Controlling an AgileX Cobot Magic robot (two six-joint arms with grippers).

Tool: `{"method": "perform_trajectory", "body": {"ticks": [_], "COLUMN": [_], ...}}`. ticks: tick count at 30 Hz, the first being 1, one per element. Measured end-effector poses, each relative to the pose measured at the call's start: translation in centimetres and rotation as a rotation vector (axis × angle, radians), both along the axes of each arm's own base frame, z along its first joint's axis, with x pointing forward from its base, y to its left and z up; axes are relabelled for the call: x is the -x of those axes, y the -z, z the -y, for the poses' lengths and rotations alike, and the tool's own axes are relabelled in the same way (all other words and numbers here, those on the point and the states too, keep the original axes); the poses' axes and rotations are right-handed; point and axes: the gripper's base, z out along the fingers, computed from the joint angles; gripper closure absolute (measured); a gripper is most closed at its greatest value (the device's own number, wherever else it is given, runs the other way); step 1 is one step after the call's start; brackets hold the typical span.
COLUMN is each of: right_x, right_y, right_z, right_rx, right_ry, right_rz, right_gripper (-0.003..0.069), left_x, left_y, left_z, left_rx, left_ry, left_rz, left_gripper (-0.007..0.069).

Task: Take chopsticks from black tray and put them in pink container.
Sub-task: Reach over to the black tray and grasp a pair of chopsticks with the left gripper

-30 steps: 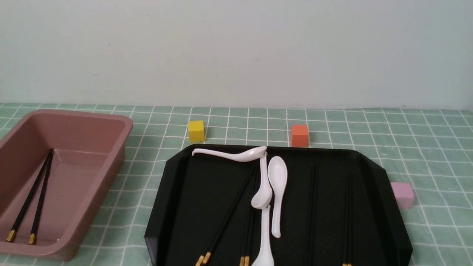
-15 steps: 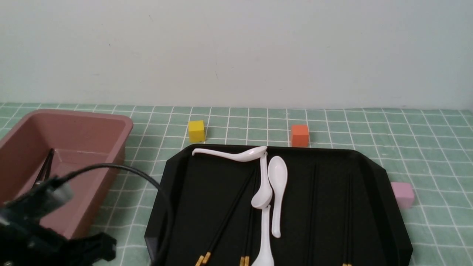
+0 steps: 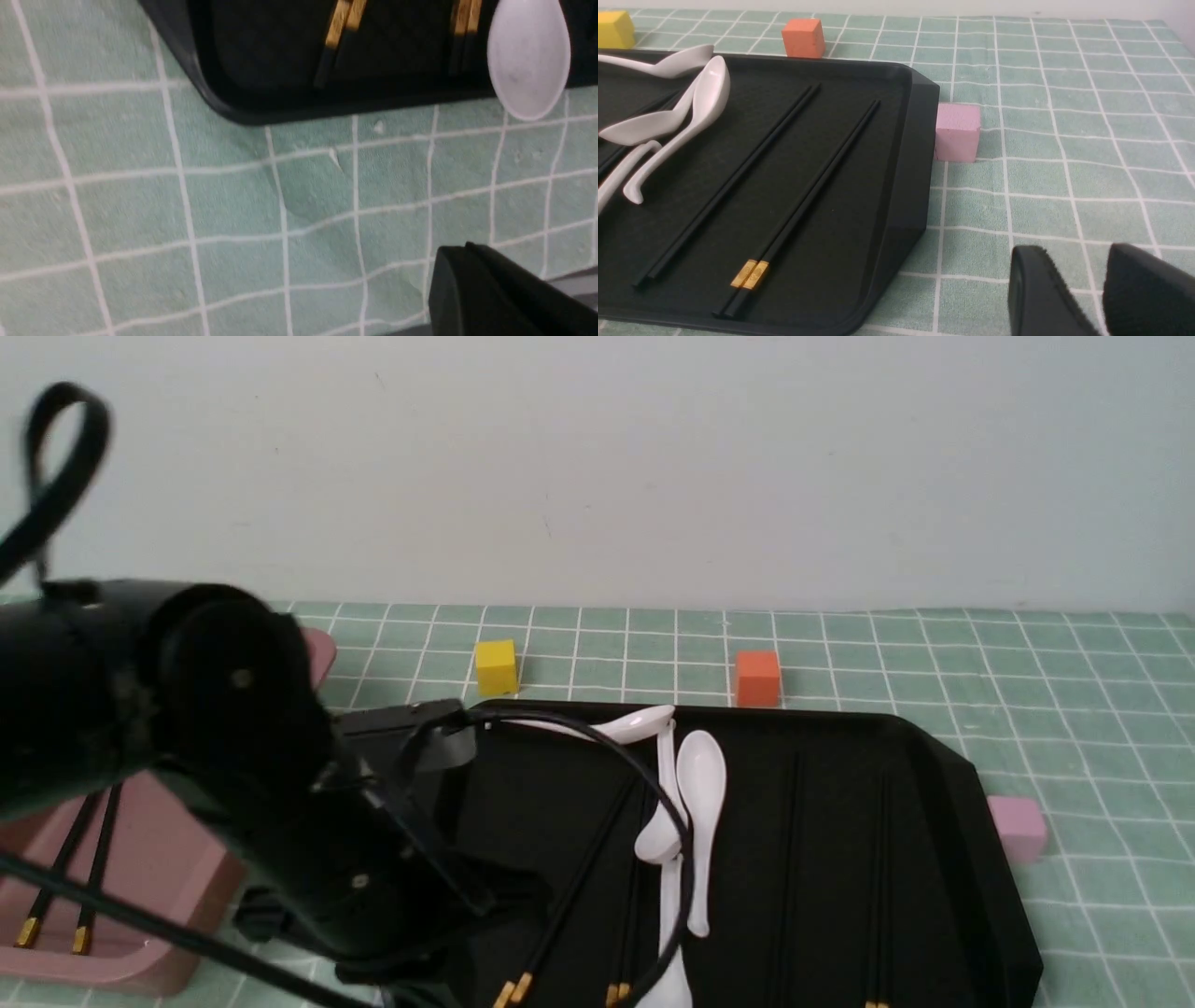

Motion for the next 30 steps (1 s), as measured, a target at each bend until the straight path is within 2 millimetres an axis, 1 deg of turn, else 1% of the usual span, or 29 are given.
{"method": "perform_trajectory", "body": {"ticks": [2, 3, 5, 6, 9, 12, 13, 18, 28, 30], "right_x": [0.0, 0.0, 0.0, 0.0, 0.0, 0.0, 0.0, 0.0, 0.0, 0.0], "right_y": [0.0, 0.0, 0.0, 0.0, 0.0, 0.0, 0.0, 0.0, 0.0, 0.0], "right_z": [0.0, 0.0, 0.0, 0.0, 0.0, 0.0, 0.0, 0.0, 0.0, 0.0], "right_rx": [0.000, 0.000, 0.000, 0.000, 0.000, 0.000, 0.000, 0.000, 0.000, 0.000], "right_ry": [0.000, 0.000, 0.000, 0.000, 0.000, 0.000, 0.000, 0.000, 0.000, 0.000], "right_rz": [0.000, 0.000, 0.000, 0.000, 0.000, 0.000, 0.000, 0.000, 0.000, 0.000], "right_gripper": [0.0419, 0.0419, 0.0419, 0.0419, 0.0419, 0.0419, 0.0419, 0.0419, 0.0419, 0.0419], "left_x": [-1.3, -1.8, -2.8, -3.6, -5.0, -5.8, -6.0, -6.9, -7.6, -7.7], "left_y": [0.2, 0.3, 0.9, 1.6, 3.4, 5.4, 6.0, 7.9, 9.6, 9.6], "left_z": [1.4, 1.8, 2.7, 3.2, 3.9, 4.3, 4.4, 4.6, 5.3, 5.3], "left_rx": [-0.065, -0.086, -0.127, -0.157, -0.210, -0.258, -0.273, -0.302, -0.287, -0.287], "left_ry": [0.032, 0.043, 0.072, 0.091, 0.130, 0.174, 0.190, 0.227, 0.232, 0.236], "left_rz": [0.046, 0.058, 0.078, 0.089, 0.094, 0.085, 0.082, 0.105, 0.126, 0.130], "left_gripper": [0.0519, 0.0500, 0.0434, 0.0396, 0.0325, 0.0283, 0.0277, 0.0270, 0.0270, 0.0270]}}
